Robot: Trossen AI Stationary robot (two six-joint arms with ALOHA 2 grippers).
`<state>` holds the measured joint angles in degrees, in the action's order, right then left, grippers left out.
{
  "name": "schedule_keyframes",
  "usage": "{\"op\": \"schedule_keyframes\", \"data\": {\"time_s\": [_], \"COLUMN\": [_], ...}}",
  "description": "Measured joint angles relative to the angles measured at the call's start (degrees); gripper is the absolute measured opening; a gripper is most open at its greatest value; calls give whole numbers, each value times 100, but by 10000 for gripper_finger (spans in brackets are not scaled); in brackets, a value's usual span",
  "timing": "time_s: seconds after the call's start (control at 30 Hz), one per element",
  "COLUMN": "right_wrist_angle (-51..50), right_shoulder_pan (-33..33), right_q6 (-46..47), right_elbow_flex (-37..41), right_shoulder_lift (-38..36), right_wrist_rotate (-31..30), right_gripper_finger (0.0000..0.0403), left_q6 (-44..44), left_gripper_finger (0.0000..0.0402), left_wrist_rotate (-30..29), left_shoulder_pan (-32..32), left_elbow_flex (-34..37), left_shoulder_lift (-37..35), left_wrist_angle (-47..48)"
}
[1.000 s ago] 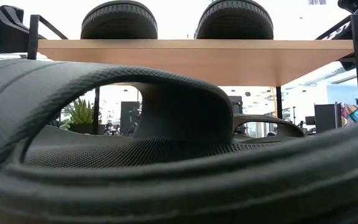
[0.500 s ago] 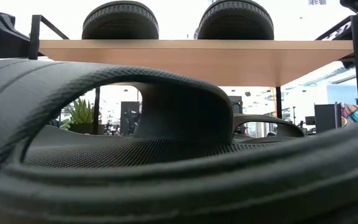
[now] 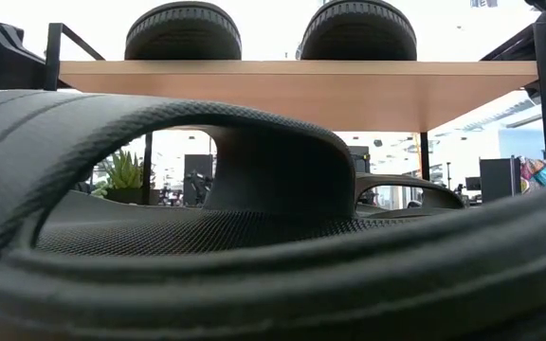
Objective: Pick and place slides into the shelf
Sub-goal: Adjust the shelf, then put the black slipper under the shelf
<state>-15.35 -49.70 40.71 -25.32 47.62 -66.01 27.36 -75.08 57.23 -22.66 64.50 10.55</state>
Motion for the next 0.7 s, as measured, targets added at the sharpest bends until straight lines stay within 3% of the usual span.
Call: {"op": "schedule_keyframes", "data": {"time_s": [0.2,0.4,0.5,0.7], "right_wrist_angle": [-9,-389,-624,-337], "right_shoulder_pan": [-160,-408,-531,-808], "right_q6": [-19,-70,-32,-866], "right_elbow_flex": [0,0,-2,-2], "right_shoulder_lift": [-17,-121,-287,-619], "right_wrist_rotate": [-31,-549,-806,-826], "right_gripper_finger": [0,0,0,0], "left_q6": [255,727,833,192], "left_gripper_finger": [0,0,0,0], "left_wrist_rotate": [-1,-2,3,4], "left_shoulder_pan": [33,77,291,1066], "left_elbow_flex": [-3,-3,-3,-226], "left_shoulder_lift": [-1,-60,-180,-261], "left_wrist_angle": [221,336,426,164]}}
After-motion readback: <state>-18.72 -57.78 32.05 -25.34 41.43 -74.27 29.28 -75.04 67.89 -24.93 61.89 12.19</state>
